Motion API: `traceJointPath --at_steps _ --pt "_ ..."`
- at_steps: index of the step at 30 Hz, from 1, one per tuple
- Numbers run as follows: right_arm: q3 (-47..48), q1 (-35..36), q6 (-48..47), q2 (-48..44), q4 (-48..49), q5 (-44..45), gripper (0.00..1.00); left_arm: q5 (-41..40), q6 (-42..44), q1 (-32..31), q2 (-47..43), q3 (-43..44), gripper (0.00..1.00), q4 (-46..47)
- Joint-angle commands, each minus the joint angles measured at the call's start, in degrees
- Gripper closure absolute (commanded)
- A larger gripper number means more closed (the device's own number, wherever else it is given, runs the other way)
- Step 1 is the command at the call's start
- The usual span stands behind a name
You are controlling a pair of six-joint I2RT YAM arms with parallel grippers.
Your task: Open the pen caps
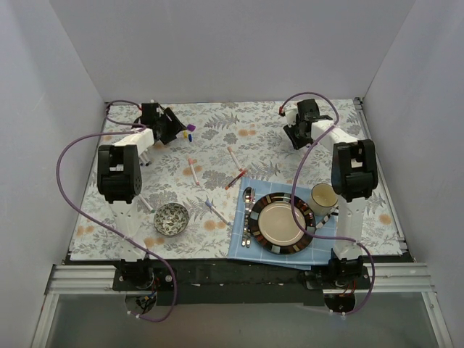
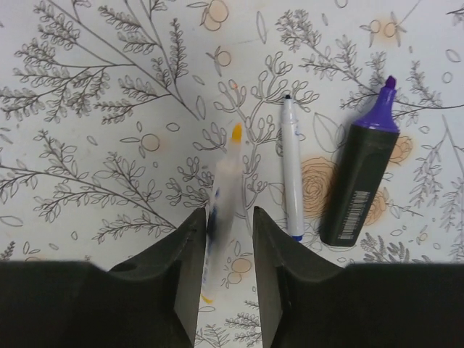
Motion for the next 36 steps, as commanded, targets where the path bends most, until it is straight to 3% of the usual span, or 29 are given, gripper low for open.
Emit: traceJointPath --at_steps 1,6,7,9,10,13,15,19,21,26,27,28,31,36 --pt "4.20 0.51 -2.22 0.53 2.63 6.94 0.59 -0.71 3.58 -0.17 -12.47 -1.90 0.36 0.08" --pt "2.54 0.95 -2.75 -4.03 2.54 6.25 0.52 3.32 4.99 -0.17 -26.87 -11.99 0.22 3.68" --pt "1.83 1.56 -3.10 -5.34 2.54 5.20 0.52 4.37 4.12 -0.17 -32.38 -17.50 0.21 4.73" --pt "-1.32 2.52 -3.89 -9.91 2.45 -2.33 0.52 8.33 3.59 -0.17 -38.83 -23.67 0.09 9.03" --pt "-2.21 3.57 -4.42 -11.23 0.80 -11.42 0.52 9.04 3.41 -0.17 -44.77 -27.10 0.02 10.09" --pt "-4.93 6.29 -3.99 -14.58 -1.23 -29.01 0.52 8.52 4.64 -0.35 -52.98 -37.48 0.02 11.59" --pt "-4.77 8.58 -3.19 -14.41 -2.46 -31.63 0.51 6.77 6.56 -0.35 -60.27 -43.99 0.02 11.86" --pt "0.32 16.48 -0.91 -10.11 -5.63 -25.94 0.50 1.67 9.04 -0.53 -69.08 -49.63 0.02 9.49" --pt "5.32 18.52 3.04 -5.81 -7.90 -18.74 0.46 1.66 9.65 -0.61 -70.84 -49.63 0.02 9.75" --pt "14.48 23.09 7.79 2.54 -11.35 -9.34 0.42 3.68 9.04 -0.61 -69.09 -48.40 0.02 8.52" --pt "15.53 23.53 8.67 3.16 -11.26 -8.01 0.33 4.12 8.95 -0.61 -68.83 -48.31 0.02 8.43" --pt "16.15 24.49 8.85 3.86 -11.43 -6.34 0.32 4.38 8.77 -0.61 -68.57 -47.79 0.02 8.34" --pt "20.88 25.38 9.64 7.90 -14.05 -0.36 0.32 5.26 8.68 -0.61 -68.56 -47.44 0.02 8.08" --pt "25.03 25.38 10.08 13.71 -16.53 0.71 0.35 5.00 8.77 -1.14 -68.91 -47.26 0.02 8.08"
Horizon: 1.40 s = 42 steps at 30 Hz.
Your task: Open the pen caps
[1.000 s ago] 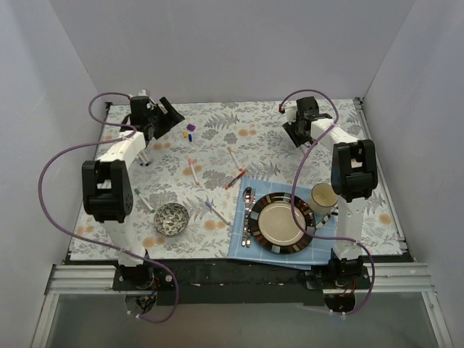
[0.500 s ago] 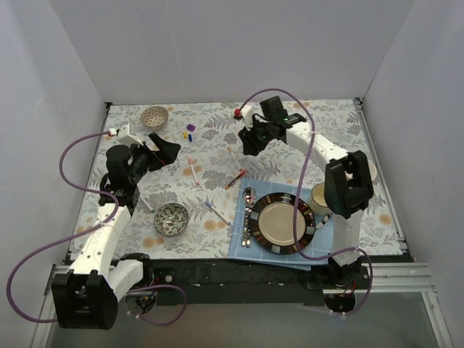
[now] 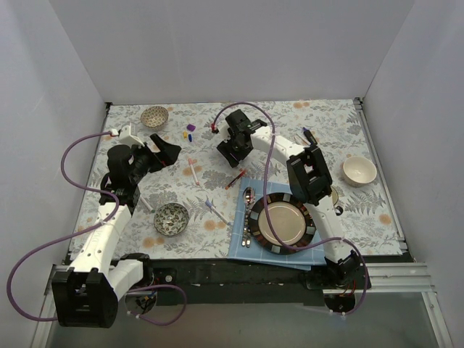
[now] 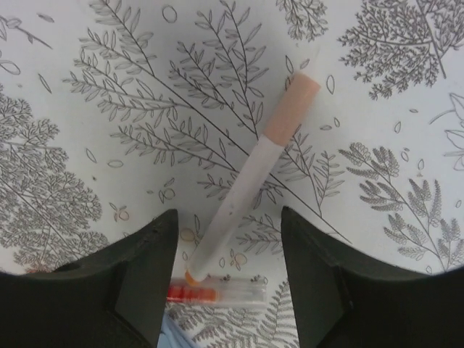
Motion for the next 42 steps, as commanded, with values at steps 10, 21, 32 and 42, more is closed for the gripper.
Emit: traceJointPath --at_steps 10,21,32,42 --pt "5.43 -0.17 1.78 5.29 -4.67 3.37 0.70 0.56 -1.29 -0.64 -1.03 1.65 0.02 -0.78" --pt "7.37 -3.24 0.37 3.90 -0.46 1.28 0.99 11.71 -8.06 1.73 4.24 -0.80 0.02 5.80" --pt "-13.10 -8.43 3.87 -15.35 9.83 -30.88 0.99 19.56 -34.42 -3.08 16.28 -11.80 0.06 40.08" --pt "-18.38 -8.43 10.30 -17.99 14.14 -48.47 0.99 8.92 -31.88 -12.67 29.73 -0.11 0.11 38.51"
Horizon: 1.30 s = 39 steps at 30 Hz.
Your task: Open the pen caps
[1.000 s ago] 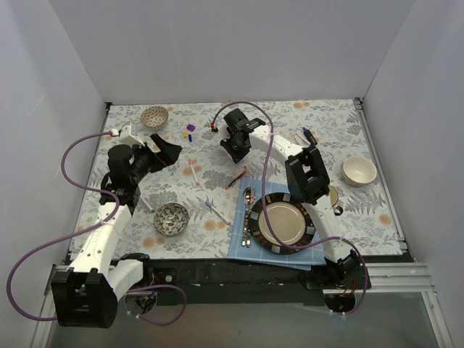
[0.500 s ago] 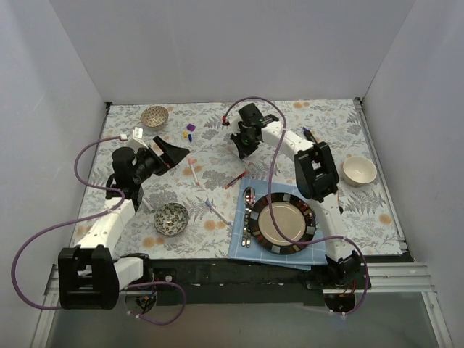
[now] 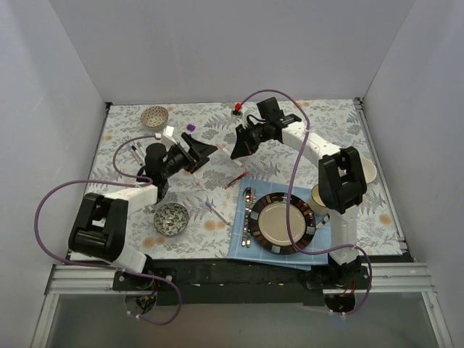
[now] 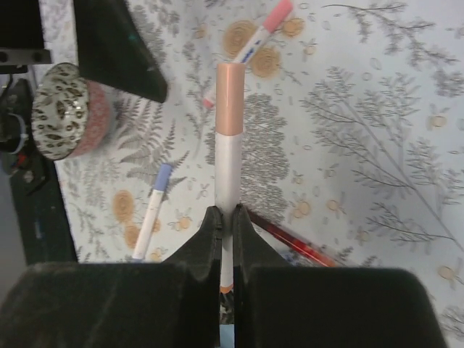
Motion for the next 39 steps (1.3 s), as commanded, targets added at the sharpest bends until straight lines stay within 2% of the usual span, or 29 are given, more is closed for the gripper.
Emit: traceJointPath --at_steps 1,2,6,12,15,16,19,22,23,26,27,29,30,33,35,37,39 --pt "-1.86 0.29 4.27 -0.86 3.38 -11.69 0.99 -5.27 0.29 -2.08 3.41 5.77 0.12 1.51" --pt "-1.86 0.29 4.44 -0.86 3.47 -12.31 0.99 -6.49 0.38 -2.78 4.12 6.30 0.17 1.15" --pt "-2.39 0.29 5.67 -1.21 4.44 -14.69 0.99 -9.66 1.87 -4.19 6.23 8.94 0.25 -1.57" --pt "-2.74 0.29 6.99 -1.21 5.32 -15.75 0.99 -13.62 5.13 -6.03 7.20 12.19 0.29 -5.88" --pt "-2.83 0.29 7.26 -0.95 5.49 -15.57 0.99 -13.89 5.74 -6.74 7.29 12.90 0.40 -6.15" --pt "-2.74 0.29 7.35 -1.03 5.49 -15.40 0.99 -13.89 5.66 -6.83 7.29 12.90 0.47 -6.23" --pt "-2.83 0.29 7.79 -0.68 5.93 -15.13 0.99 -13.19 5.66 -7.18 7.29 12.81 0.52 -6.15" --pt "-2.92 0.29 8.14 -0.51 6.11 -15.22 0.99 -12.75 5.74 -7.35 7.21 12.46 0.64 -5.80" --pt "-3.00 0.29 8.14 -0.51 6.20 -15.13 0.99 -12.66 5.83 -7.35 7.20 12.46 0.79 -5.71" --pt "-3.18 0.29 8.05 -0.59 6.20 -15.22 0.99 -12.66 7.23 -7.35 6.59 12.72 0.99 -5.97" --pt "-3.35 0.29 7.96 -0.68 6.11 -15.57 0.84 -12.83 7.50 -7.35 6.33 12.90 1.00 -6.23" --pt "-3.53 0.29 6.91 -0.77 6.02 -16.97 0.62 -12.49 8.82 -7.27 5.45 13.08 1.00 -6.15" --pt "-3.88 0.29 6.56 -0.86 6.20 -18.63 0.46 -11.96 9.00 -7.35 5.27 12.90 1.00 -5.71" --pt "-4.50 0.55 6.82 -1.21 7.60 -20.49 0.38 -8.97 8.65 -7.44 5.53 12.81 1.00 -3.43" --pt "-4.67 0.99 7.17 -1.30 7.95 -20.50 0.37 -7.65 7.77 -7.79 6.32 12.46 1.00 -2.20" --pt "-5.02 1.25 7.52 -1.38 8.39 -20.23 0.38 -6.33 6.63 -8.14 6.76 12.11 1.00 -0.18" --pt "-5.20 1.69 8.40 -1.30 9.18 -20.14 0.45 -5.37 5.13 -8.14 7.38 12.11 1.00 1.40"
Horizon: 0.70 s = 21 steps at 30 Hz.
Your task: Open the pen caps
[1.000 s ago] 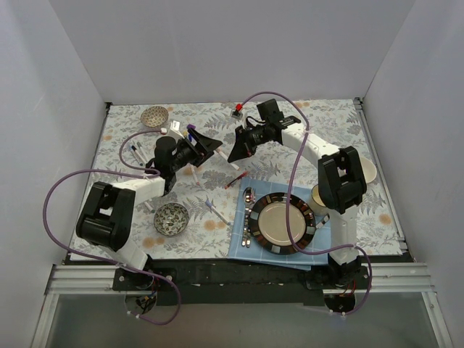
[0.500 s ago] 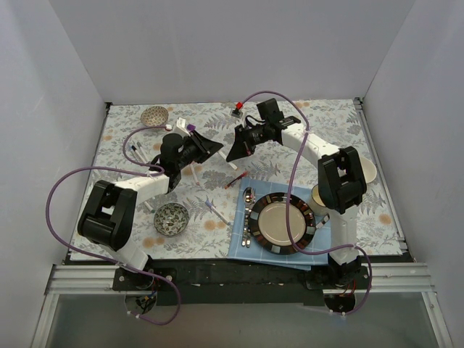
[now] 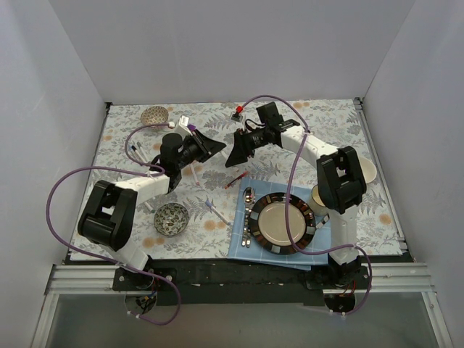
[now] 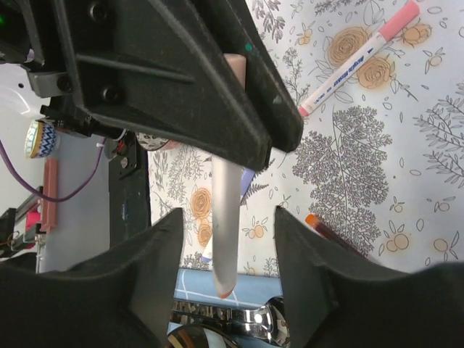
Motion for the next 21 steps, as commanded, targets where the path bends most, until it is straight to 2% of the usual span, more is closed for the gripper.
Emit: traceJointPath --at_steps 1,2,5,6,9,10,12,13,17,20,21 --pt "-0.39 1.00 1.14 -1.36 3.28 -2.20 0.48 3.92 -1.93 -0.60 -0.20 0.96 1.00 5.19" --pt "-0.57 1.08 1.15 -1.45 3.37 -2.37 0.55 4.28 -2.19 -0.78 -0.20 1.22 1.00 5.20" --pt "-0.57 1.08 2.55 -1.71 3.90 -2.73 0.92 4.54 -1.67 -0.69 0.06 2.37 1.00 4.50" --pt "-0.74 1.00 2.99 -2.06 3.90 -2.64 0.99 4.20 -0.54 -0.60 -0.11 3.67 1.00 3.45" --pt "-1.62 1.17 3.60 -2.59 4.08 -3.43 0.99 0.42 0.62 3.77 -1.17 7.63 1.00 1.25" --pt "-1.97 1.26 4.13 -2.85 4.60 -3.78 0.99 -0.89 0.53 7.79 -1.34 11.56 1.00 0.63" --pt "-2.59 1.43 4.48 -3.47 5.04 -4.39 0.99 -2.48 1.31 11.42 -0.73 17.19 1.00 -2.34" --pt "-2.76 1.44 4.92 -3.65 5.04 -4.66 0.99 -3.53 3.58 13.96 -0.38 23.23 1.00 -4.19" --pt "-2.77 1.52 5.45 -4.79 5.74 -5.27 0.99 -9.86 9.12 16.62 1.29 33.02 1.00 -10.88" --pt "-1.54 1.26 2.32 -5.58 4.26 -3.27 0.99 -10.13 9.93 16.97 0.33 32.96 1.00 -13.43" --pt "-0.06 0.82 -0.32 -5.67 -0.71 2.23 0.99 -9.96 9.24 16.97 -0.20 31.74 1.00 -15.26"
